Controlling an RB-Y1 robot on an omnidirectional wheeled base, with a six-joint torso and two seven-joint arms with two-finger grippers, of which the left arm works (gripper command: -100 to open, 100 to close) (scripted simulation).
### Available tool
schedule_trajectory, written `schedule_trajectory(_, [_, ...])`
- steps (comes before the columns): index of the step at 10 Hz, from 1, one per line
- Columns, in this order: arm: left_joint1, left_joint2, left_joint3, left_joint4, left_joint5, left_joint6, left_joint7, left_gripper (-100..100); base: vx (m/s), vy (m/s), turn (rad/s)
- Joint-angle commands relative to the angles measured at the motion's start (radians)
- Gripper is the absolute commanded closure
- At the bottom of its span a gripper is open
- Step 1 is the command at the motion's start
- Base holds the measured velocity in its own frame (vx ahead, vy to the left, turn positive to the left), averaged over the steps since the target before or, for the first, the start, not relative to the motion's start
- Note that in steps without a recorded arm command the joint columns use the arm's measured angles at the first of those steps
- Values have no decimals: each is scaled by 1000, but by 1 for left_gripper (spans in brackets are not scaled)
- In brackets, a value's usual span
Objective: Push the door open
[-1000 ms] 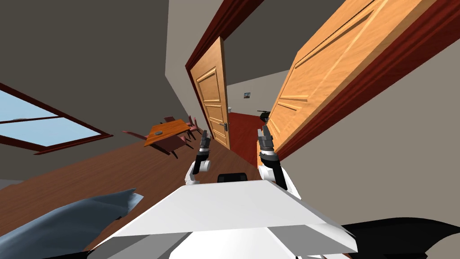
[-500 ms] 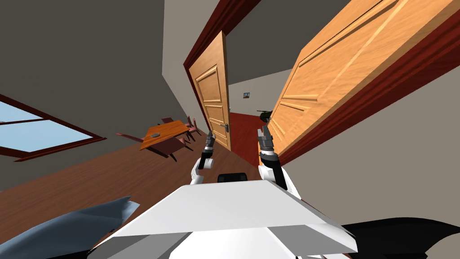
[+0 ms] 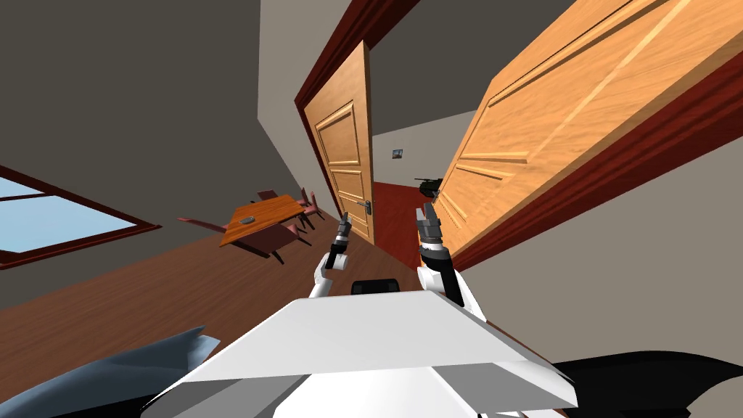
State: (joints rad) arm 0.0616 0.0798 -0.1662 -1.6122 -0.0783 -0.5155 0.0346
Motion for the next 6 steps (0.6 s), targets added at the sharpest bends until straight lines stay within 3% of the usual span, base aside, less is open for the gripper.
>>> schedule_trajectory(1, [-32, -3, -9, 50, -1, 2, 11, -100, 52, 42, -20])
schedule_trajectory(4, [-54, -3, -18, 92, -3, 4, 21, -100, 38, 44, -21])
schedule_trajectory(6, [-98, -5, -36, 158, -5, 8, 42, -100, 56, 73, -37])
